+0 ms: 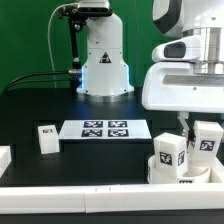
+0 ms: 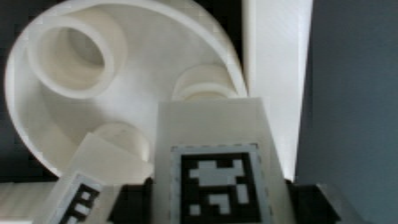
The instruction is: Assemble stool
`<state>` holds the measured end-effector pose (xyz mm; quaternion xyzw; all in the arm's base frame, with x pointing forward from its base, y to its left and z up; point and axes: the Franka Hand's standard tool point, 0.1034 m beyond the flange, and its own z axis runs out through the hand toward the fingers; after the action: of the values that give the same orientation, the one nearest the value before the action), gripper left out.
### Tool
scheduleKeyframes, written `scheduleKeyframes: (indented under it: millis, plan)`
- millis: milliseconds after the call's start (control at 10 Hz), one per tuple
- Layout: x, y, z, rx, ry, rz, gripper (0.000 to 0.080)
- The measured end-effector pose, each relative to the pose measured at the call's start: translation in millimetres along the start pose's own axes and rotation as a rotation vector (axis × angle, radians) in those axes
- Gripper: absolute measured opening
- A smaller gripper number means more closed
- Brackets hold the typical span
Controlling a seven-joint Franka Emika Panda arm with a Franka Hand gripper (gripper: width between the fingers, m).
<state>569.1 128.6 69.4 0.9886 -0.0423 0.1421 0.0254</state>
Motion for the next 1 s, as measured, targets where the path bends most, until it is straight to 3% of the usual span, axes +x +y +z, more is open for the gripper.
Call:
scheduleKeyframes:
  millis: [300, 400, 500, 600, 800, 1000]
  plan:
    - [0.7, 0.4, -0.1, 0.003, 0.01, 0.001, 0.0333]
    - [0.6, 0.3, 0.0, 0.003, 0.01, 0.001, 0.0496]
    - [0.6, 0.2, 0.0, 0.003, 0.01, 0.0, 0.0496]
    - [0.0, 1.9, 0.1, -0.001, -0.004, -0.001, 0.0611]
    - [14.0, 6.7, -7.6, 0.002, -0.038, 0.033, 0.0641]
    - [16.6, 16.1, -12.4, -0.005, -0.17, 0.09, 0.0648]
